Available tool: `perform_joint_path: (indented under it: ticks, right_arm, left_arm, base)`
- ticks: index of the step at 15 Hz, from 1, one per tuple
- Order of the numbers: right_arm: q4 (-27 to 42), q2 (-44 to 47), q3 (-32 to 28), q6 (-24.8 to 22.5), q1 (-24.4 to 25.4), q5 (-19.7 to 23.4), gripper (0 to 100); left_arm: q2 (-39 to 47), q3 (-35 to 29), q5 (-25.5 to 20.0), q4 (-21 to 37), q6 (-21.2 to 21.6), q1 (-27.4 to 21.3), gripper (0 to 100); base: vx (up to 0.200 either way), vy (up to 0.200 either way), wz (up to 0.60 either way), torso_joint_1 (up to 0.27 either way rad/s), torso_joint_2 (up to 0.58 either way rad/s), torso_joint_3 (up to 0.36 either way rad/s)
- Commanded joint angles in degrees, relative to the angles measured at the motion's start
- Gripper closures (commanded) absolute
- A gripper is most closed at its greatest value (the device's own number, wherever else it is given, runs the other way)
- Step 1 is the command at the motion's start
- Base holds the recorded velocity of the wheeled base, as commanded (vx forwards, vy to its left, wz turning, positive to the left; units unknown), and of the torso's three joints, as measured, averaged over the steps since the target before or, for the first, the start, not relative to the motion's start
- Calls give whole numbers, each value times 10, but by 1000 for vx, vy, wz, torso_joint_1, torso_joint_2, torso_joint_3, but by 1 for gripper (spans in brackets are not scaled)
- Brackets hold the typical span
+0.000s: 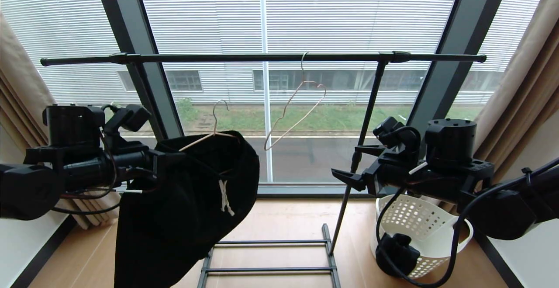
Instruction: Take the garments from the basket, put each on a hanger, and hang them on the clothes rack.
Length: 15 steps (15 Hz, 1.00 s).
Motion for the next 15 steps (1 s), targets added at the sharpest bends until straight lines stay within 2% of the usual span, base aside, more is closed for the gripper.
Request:
perform_joint_path:
  ticks: [1, 4, 10, 15]
  right_arm:
    - [0, 1, 0, 0, 0, 0, 0]
    - [0, 2, 0, 0, 0, 0, 0]
    - [0, 5, -1, 0, 0, 0, 0]
    - [0, 4, -1, 0, 0, 0, 0]
  left_arm:
    - [36, -56, 15, -2, -27, -14, 100]
    - [60, -87, 19, -44, -64, -26, 100]
    - [66, -116, 19, -77, -88, -55, 100]
    - [84, -144, 60, -110, -106, -83, 100]
  base:
    - [0, 0, 0, 0, 0, 0]
    - [0, 0, 0, 0, 0, 0]
    - [0, 0, 0, 0, 0, 0]
    - [0, 0, 0, 0, 0, 0]
